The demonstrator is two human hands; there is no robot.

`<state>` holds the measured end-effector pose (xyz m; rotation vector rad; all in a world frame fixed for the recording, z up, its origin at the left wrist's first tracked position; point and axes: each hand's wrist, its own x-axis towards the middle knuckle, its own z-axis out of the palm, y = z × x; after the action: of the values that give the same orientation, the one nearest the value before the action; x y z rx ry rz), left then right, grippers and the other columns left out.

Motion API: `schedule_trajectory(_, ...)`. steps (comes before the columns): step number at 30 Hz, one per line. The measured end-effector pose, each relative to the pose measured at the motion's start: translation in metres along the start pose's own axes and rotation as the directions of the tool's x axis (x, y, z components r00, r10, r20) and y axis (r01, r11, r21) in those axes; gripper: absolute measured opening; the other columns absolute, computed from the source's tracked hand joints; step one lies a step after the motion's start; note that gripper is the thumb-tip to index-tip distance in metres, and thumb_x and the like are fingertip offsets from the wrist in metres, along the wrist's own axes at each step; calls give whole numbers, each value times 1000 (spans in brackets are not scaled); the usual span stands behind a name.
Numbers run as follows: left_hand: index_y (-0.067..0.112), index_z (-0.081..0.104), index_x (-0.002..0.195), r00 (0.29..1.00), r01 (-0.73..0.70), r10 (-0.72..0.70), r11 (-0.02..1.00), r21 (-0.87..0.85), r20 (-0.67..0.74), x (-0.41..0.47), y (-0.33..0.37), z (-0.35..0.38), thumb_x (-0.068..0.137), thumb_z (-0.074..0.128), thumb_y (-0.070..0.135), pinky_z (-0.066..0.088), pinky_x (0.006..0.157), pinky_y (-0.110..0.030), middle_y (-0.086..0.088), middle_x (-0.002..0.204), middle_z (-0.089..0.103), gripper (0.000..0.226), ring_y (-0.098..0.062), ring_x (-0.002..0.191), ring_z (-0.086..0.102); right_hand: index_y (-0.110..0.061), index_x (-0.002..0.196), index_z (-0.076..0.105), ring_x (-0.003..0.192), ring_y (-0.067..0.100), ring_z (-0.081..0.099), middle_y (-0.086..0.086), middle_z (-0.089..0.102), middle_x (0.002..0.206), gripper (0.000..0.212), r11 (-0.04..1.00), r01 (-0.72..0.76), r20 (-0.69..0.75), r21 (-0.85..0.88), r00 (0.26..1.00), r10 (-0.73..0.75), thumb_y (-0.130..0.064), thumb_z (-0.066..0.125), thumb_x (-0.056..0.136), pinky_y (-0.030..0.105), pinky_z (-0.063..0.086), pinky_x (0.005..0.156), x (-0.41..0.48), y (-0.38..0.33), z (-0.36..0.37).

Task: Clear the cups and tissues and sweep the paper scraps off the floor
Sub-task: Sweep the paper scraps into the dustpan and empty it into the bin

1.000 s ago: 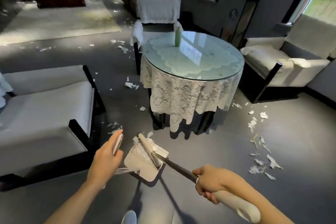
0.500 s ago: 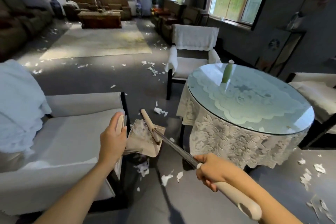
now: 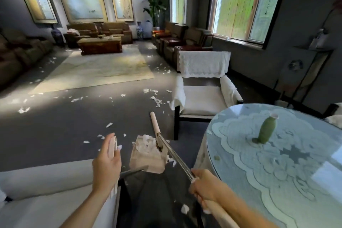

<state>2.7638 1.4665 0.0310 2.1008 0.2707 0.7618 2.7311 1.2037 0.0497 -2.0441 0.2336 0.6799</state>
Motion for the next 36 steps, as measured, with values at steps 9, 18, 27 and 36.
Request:
schedule_trajectory(9, 21, 52, 130, 998, 56, -56, 997, -45, 8, 217, -51, 102, 91, 56, 7, 41, 80, -25, 0, 129, 59, 42, -22, 107, 60, -8, 95, 60, 33, 14, 41, 11, 51, 57, 28, 981, 165, 23, 100, 985, -168, 8, 46, 77, 23, 34, 34, 241, -142, -35)
schedule_trajectory(18, 13, 55, 128, 999, 38, -38, 997, -65, 4, 478, -130, 212, 89, 58, 3, 37, 77, -9, 6, 121, 60, 41, -21, 113, 59, -14, 102, 62, 36, 0, 47, -10, 54, 44, 31, 950, 253, 54, 183, 962, -267, 7, 46, 87, 13, 36, 36, 516, -317, -60)
schedule_trajectory(27, 13, 59, 125, 999, 31, -32, 998, 63, 16, 734, -204, 292, 82, 66, 0, 34, 66, -10, 0, 113, 68, 46, -27, 91, 68, -13, 86, 55, 34, 9, 40, 2, 44, 49, 25, 964, 218, 64, 151, 971, -229, 8, 43, 87, 21, 35, 33, 756, -471, -81)
schedule_trajectory(36, 8, 59, 124, 997, -18, 14, 999, 47, 82, 1002, -262, 417, 79, 65, -9, 37, 78, -9, -3, 120, 64, 49, -16, 104, 62, -4, 106, 57, 34, 10, 39, 3, 43, 49, 25, 960, 200, 17, 198, 978, -208, 8, 48, 87, 18, 35, 32, 1009, -634, -130)
